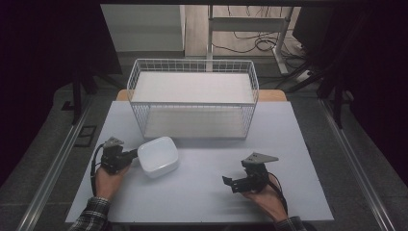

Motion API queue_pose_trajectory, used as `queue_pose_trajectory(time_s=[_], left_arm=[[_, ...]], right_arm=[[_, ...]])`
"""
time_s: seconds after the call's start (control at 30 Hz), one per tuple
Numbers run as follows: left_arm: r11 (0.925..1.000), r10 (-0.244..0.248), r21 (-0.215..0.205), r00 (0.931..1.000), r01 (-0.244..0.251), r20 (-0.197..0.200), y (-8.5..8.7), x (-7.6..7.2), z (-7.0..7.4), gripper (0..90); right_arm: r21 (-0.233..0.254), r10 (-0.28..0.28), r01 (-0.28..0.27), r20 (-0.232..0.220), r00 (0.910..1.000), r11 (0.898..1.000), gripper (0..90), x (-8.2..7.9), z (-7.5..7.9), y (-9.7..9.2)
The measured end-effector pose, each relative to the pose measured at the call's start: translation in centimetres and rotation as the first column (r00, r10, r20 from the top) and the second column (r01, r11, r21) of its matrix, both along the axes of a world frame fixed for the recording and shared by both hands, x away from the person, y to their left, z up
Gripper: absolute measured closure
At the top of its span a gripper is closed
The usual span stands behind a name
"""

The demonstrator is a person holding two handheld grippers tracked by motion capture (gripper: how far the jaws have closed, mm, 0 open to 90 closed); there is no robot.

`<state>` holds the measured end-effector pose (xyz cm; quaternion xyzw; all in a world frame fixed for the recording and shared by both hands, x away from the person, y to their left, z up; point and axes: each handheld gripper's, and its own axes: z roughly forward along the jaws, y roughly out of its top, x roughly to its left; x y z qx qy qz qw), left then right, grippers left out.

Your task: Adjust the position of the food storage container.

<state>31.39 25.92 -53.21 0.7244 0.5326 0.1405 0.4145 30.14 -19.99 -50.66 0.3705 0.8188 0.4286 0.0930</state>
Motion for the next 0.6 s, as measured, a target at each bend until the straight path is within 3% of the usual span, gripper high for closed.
queue_pose_trajectory(time_s=[0.1,0.23,0.27,0.4,0.57,0.6], left_arm=[[0.9999,-0.008,-0.008,1.0000,0.008,-0.003,-0.5,0.1,0.0,89.2],[0.9996,-0.030,-0.002,0.9995,0.030,-0.008,-1.4,0.2,-0.1,89.2],[0.9995,-0.032,-0.005,0.9995,0.032,-0.009,-1.5,0.2,-0.1,89.2],[0.9990,-0.044,-0.004,0.9988,0.044,-0.021,-2.2,0.0,0.0,89.0],[0.9994,-0.032,0.010,0.9992,0.032,-0.025,-2.0,-1.5,0.2,88.4],[0.9991,-0.040,0.013,0.9989,0.041,-0.025,-2.0,-2.4,0.4,88.7]], right_arm=[[-0.004,0.039,-0.039,-0.037,0.9986,0.999,5.3,0.8,0.0,1.5],[-0.062,0.065,-0.066,-0.014,0.9978,0.996,35.2,1.9,0.5,3.5],[-0.064,0.080,-0.081,-0.010,0.9967,0.995,46.4,2.3,0.6,3.9],[-0.082,0.140,-0.140,-0.002,0.9902,0.987,71.9,3.7,0.8,6.0],[-0.090,0.179,-0.177,0.013,0.9837,0.980,87.9,5.5,0.6,9.1],[-0.093,0.187,-0.185,0.019,0.9821,0.978,88.7,5.9,0.5,9.7]])
